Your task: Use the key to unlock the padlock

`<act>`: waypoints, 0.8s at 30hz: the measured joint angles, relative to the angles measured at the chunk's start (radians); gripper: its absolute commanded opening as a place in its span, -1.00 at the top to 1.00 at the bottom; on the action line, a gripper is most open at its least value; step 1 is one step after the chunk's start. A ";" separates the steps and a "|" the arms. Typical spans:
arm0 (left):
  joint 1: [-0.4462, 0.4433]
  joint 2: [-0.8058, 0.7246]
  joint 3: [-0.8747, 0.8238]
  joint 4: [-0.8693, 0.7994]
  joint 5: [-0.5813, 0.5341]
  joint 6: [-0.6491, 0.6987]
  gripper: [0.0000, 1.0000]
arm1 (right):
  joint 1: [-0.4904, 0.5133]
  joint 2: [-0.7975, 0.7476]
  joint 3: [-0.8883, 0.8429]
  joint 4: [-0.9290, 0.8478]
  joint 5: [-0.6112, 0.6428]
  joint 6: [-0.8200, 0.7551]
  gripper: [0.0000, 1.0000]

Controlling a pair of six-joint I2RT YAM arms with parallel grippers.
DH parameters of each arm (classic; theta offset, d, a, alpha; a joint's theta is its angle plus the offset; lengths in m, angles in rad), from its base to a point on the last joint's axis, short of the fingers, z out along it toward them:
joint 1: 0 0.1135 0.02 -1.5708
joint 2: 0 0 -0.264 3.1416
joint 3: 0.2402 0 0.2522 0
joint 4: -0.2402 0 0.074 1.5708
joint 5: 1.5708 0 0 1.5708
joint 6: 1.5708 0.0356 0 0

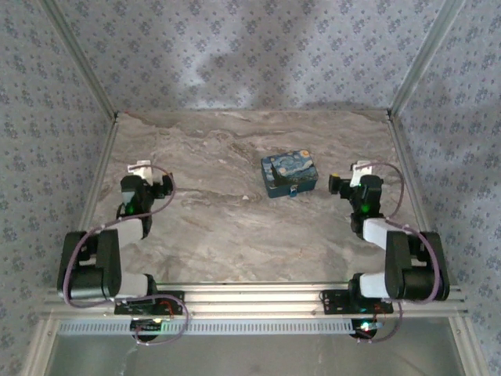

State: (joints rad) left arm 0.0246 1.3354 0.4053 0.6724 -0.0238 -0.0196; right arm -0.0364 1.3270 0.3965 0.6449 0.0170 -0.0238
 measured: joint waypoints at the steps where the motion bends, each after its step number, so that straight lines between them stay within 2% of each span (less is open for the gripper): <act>1: -0.008 -0.043 0.002 -0.032 -0.005 -0.010 -0.96 | 0.002 -0.036 0.011 -0.037 0.004 0.010 -1.00; 5: -0.029 -0.176 0.055 -0.199 -0.004 -0.108 -0.96 | 0.020 -0.157 0.070 -0.204 0.015 0.092 -0.96; 10: -0.081 -0.257 0.143 -0.346 0.044 -0.328 -0.96 | 0.105 -0.276 0.196 -0.492 0.010 0.263 -0.79; 16: -0.284 -0.241 0.152 -0.412 0.087 -0.507 -0.96 | 0.268 -0.331 0.267 -0.828 -0.006 0.410 -0.68; 20: -0.414 -0.182 0.152 -0.401 0.087 -0.575 -0.96 | 0.392 -0.328 0.272 -1.058 -0.022 0.476 -0.61; 24: -0.503 -0.090 0.177 -0.382 0.087 -0.611 -0.96 | 0.512 -0.316 0.272 -1.250 -0.042 0.542 -0.55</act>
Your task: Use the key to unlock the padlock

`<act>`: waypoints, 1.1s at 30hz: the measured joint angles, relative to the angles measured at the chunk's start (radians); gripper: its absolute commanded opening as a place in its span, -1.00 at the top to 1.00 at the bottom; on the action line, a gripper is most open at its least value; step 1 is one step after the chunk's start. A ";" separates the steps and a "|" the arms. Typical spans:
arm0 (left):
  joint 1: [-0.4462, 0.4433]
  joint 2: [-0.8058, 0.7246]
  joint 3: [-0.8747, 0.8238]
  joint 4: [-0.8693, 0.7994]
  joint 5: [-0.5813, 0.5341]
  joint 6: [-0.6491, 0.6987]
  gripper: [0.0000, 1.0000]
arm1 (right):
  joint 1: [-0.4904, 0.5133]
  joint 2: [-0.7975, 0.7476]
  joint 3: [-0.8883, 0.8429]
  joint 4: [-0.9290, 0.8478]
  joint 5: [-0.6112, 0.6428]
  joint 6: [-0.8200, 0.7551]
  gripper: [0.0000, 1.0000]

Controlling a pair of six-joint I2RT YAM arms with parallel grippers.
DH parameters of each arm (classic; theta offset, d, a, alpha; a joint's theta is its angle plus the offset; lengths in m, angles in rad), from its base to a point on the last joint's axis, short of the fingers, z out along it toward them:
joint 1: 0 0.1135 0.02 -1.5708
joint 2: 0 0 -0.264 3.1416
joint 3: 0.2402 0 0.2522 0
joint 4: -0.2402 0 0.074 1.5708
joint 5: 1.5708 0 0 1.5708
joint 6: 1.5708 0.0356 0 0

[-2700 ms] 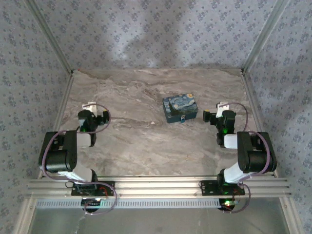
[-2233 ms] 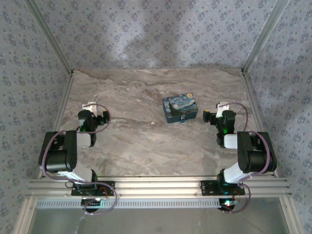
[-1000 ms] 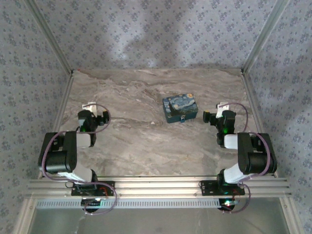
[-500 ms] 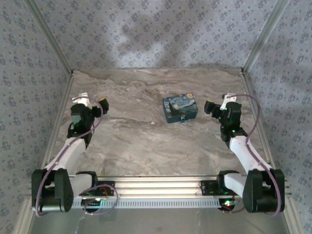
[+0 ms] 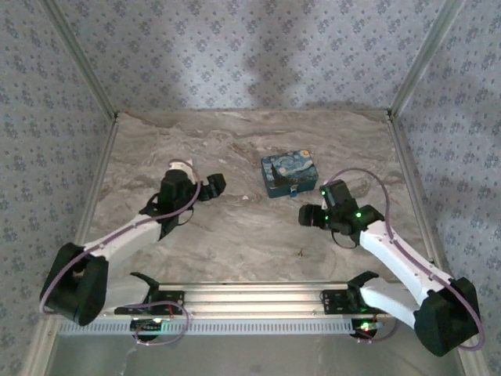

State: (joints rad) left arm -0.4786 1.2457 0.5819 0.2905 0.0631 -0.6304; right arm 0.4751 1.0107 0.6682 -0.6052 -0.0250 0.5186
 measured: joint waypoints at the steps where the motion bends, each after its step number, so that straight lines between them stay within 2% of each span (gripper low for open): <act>1: -0.018 0.026 0.013 0.006 0.000 -0.005 -0.96 | 0.031 0.005 0.000 -0.033 -0.006 0.018 -0.51; 5: -0.073 0.116 0.060 0.051 0.003 -0.023 -0.96 | 0.130 0.049 -0.002 -0.111 -0.029 0.077 -0.38; 12: -0.126 0.212 0.113 0.104 0.019 -0.042 -0.96 | 0.231 0.179 -0.004 -0.150 -0.051 0.131 -0.11; 26: -0.137 0.235 0.118 0.109 0.027 -0.051 -0.96 | 0.270 0.314 -0.005 -0.079 -0.071 0.171 0.35; 33: -0.137 0.235 0.121 0.108 0.027 -0.051 -0.96 | 0.274 0.334 -0.005 -0.068 -0.069 0.174 0.47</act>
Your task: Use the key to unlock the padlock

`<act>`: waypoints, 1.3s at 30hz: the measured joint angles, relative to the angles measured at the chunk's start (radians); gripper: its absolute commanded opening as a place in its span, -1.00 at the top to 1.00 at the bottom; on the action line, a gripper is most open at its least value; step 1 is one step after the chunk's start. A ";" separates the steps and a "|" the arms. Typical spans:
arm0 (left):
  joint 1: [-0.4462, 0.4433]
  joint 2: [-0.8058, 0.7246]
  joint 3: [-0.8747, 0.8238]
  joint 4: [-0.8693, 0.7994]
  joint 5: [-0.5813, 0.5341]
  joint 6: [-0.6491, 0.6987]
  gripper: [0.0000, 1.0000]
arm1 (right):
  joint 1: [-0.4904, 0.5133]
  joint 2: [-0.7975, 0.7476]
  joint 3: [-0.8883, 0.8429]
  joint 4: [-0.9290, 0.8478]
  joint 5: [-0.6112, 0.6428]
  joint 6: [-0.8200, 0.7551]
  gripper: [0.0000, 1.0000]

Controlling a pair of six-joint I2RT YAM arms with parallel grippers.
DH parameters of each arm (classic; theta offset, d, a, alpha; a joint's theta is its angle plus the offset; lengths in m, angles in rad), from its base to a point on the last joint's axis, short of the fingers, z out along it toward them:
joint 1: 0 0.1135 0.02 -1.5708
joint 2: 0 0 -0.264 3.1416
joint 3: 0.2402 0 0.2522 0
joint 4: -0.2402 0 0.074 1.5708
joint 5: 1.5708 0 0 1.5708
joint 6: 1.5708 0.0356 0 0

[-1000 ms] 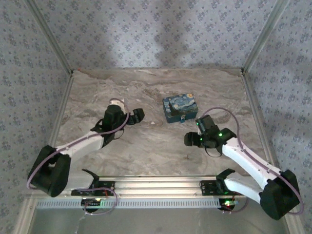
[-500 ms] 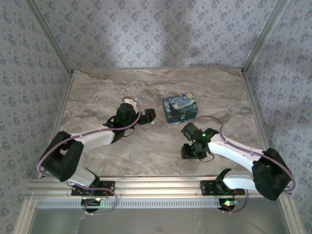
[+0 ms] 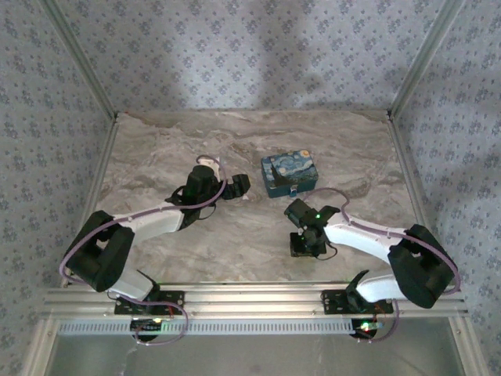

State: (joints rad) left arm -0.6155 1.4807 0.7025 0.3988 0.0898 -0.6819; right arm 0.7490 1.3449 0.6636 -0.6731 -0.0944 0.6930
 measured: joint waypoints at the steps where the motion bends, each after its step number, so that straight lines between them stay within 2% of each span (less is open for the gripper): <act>1: 0.000 0.000 0.000 0.000 0.000 0.000 -0.96 | 0.000 0.000 0.000 0.000 0.000 0.000 0.49; 12: 0.000 0.000 0.002 -0.006 0.000 0.000 -0.96 | 0.001 0.011 -0.014 0.000 0.003 0.004 0.64; 24: 0.000 -0.010 0.002 -0.014 -0.008 0.003 -0.96 | 0.001 0.004 -0.015 -0.005 0.009 0.011 1.00; 30: 0.003 -0.039 0.002 -0.026 -0.011 0.002 -0.96 | 0.003 -0.016 -0.024 0.002 0.024 0.006 1.00; 39: 0.042 -0.111 0.002 -0.035 0.018 -0.080 -0.96 | 0.002 -0.159 -0.046 0.058 0.058 -0.058 1.00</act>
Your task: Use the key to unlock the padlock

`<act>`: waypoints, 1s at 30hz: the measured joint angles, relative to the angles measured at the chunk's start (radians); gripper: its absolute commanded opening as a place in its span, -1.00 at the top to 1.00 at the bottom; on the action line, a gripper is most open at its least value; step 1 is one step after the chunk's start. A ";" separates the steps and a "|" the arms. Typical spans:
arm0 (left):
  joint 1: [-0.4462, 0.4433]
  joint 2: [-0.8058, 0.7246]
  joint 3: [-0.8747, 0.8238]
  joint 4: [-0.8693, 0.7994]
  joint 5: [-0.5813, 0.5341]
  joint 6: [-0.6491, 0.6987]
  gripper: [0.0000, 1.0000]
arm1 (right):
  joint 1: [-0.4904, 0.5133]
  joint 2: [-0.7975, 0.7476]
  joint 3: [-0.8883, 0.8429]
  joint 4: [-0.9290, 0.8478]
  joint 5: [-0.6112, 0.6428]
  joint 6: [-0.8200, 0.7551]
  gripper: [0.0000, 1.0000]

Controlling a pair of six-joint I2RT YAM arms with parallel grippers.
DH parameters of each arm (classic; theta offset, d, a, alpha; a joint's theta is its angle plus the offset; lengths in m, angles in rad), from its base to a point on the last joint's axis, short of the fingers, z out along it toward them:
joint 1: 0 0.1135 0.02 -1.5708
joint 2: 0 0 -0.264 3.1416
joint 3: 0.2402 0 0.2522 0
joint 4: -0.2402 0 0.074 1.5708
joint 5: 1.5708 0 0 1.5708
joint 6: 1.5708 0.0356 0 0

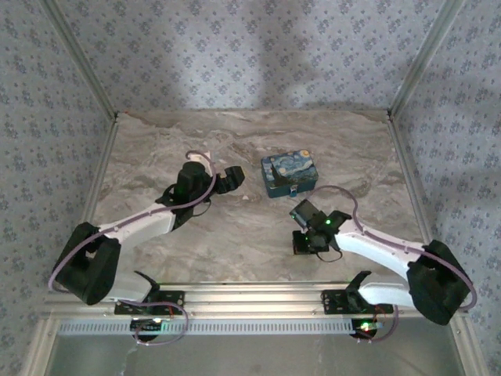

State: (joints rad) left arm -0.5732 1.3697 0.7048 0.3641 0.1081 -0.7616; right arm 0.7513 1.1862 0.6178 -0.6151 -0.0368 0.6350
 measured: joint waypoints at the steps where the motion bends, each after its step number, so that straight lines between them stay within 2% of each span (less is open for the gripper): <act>1: 0.005 -0.005 0.000 -0.002 0.010 -0.017 -0.94 | -0.001 -0.015 0.000 0.012 0.002 -0.015 1.00; 8: 0.018 -0.016 0.010 -0.019 0.117 -0.143 -0.88 | -0.038 -0.077 0.013 0.152 0.015 -0.149 1.00; 19: 0.012 0.037 0.028 0.038 0.274 -0.529 -0.78 | -0.091 -0.045 0.106 0.463 0.016 -0.290 1.00; 24: -0.024 0.111 0.028 0.138 0.306 -0.679 -0.66 | -0.090 0.041 0.172 0.570 -0.008 -0.309 1.00; 30: -0.054 0.164 0.028 0.224 0.316 -0.762 -0.41 | -0.069 0.114 0.216 0.631 -0.039 -0.314 1.00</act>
State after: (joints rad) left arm -0.6273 1.5341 0.7326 0.5884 0.4240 -1.5238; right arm 0.6819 1.3006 0.8337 0.0158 -0.0757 0.3206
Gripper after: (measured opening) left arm 0.740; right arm 0.039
